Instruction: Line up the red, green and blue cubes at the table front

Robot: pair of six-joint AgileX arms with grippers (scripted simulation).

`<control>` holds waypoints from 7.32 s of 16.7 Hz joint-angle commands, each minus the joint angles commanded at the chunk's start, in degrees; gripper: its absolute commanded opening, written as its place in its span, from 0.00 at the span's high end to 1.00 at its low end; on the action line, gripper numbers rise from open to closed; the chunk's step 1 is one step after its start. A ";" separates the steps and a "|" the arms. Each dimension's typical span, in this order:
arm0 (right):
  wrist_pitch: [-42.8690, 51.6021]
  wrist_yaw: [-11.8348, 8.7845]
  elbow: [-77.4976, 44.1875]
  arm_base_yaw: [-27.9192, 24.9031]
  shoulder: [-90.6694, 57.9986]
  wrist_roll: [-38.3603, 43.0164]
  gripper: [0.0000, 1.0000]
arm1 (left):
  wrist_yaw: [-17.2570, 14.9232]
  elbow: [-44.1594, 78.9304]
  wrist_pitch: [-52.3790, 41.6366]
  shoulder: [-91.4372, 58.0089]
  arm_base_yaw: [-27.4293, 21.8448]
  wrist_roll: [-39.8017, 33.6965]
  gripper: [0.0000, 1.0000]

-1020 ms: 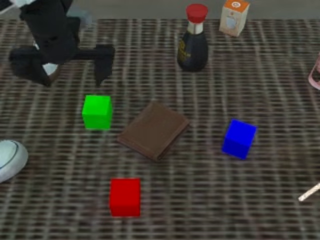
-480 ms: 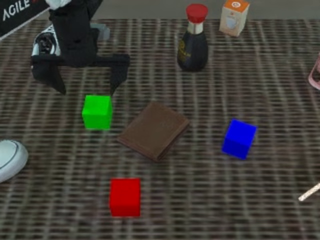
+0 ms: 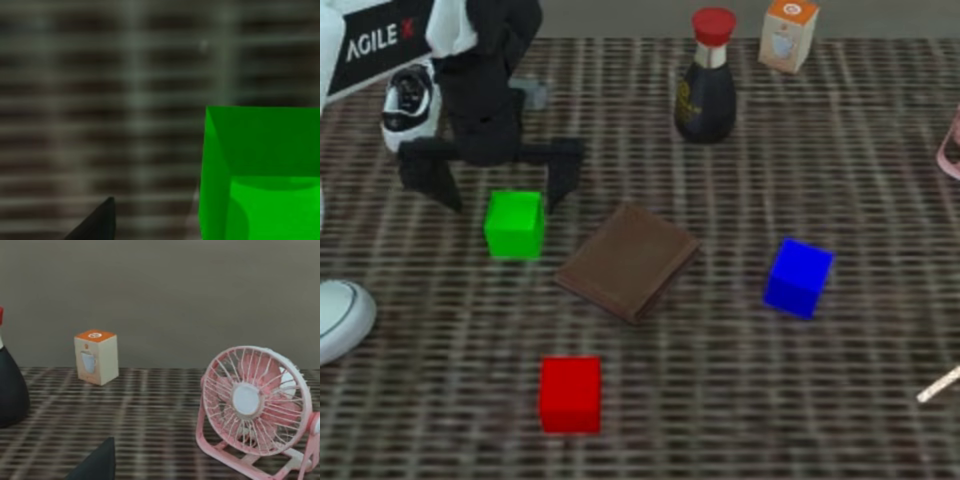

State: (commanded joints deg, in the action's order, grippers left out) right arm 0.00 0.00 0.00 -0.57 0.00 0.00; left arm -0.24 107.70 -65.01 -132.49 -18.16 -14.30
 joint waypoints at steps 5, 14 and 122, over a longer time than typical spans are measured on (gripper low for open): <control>0.00 0.00 0.00 0.00 0.00 0.00 0.00 | -0.02 -5.28 6.86 -1.78 -0.07 -0.04 0.00; 0.00 0.00 0.00 0.00 0.00 0.00 0.00 | -0.02 -5.28 6.86 -1.78 -0.07 -0.04 0.45; 19.30 0.07 -28.44 -7.51 -31.59 -11.23 0.00 | 1.32 -41.97 15.23 49.30 -16.45 -30.64 0.00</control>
State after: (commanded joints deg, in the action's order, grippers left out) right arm 19.30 0.07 -28.44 -8.09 -31.59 -11.23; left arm 1.08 65.73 -49.78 -83.19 -34.62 -44.94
